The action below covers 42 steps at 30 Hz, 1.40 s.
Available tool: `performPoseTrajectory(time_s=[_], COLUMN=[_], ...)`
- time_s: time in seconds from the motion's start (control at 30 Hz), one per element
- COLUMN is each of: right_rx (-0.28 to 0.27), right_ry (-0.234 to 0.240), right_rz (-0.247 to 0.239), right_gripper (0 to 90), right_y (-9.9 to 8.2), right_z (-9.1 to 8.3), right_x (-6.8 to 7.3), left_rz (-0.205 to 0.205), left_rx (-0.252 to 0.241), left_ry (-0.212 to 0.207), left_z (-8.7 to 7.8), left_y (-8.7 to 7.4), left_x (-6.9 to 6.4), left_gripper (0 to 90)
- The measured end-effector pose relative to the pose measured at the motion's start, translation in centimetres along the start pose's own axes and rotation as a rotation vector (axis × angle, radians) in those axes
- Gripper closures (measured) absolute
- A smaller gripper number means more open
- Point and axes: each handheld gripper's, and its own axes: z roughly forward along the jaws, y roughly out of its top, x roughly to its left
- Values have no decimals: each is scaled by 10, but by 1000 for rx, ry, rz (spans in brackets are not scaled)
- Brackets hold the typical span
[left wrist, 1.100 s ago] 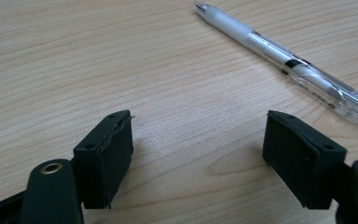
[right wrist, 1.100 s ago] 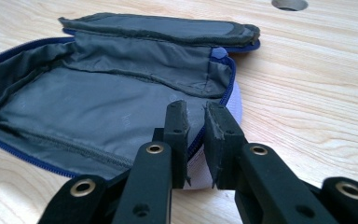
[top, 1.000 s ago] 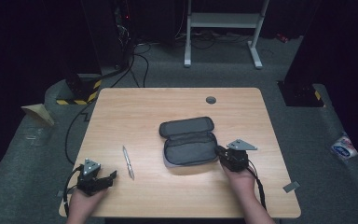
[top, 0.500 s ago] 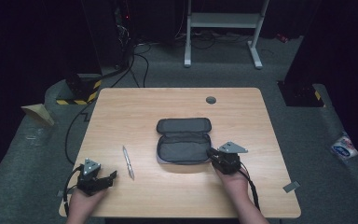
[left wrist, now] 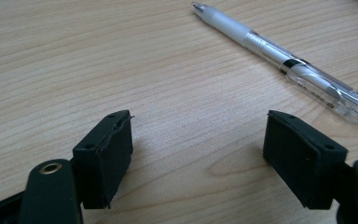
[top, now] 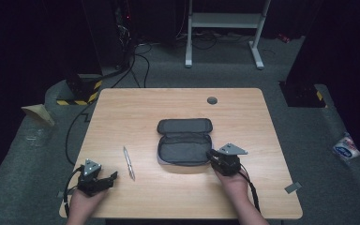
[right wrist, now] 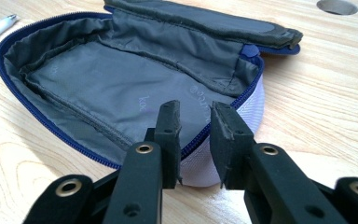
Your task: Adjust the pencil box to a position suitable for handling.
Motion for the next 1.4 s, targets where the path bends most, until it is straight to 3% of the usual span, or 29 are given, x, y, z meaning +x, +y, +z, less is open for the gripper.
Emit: performPoseTrajectory(time_s=[0.57, 0.7, 0.97, 1.2, 1.4], right_rx=[-43, -39, 24, 72, 101], right_ry=[-38, -72, -134, -169, -174], right_rz=[20, 40, 71, 84, 110], right_gripper=[624, 566, 510, 503, 498], right_y=[0, -7, -34, -52, -58], right_z=[-27, -34, -50, -63, -66], right_x=[-10, -21, -41, -53, -59], left_rz=[0, 0, 9, 21, 39], left_rx=[0, 0, -2, -5, 0], left_ry=[0, 0, 4, -13, -48], left_z=[0, 0, -1, -3, -4], left_y=[0, 0, 0, 1, 9], left_x=[0, 0, -1, -6, -21], left_gripper=[242, 242, 253, 376, 489])
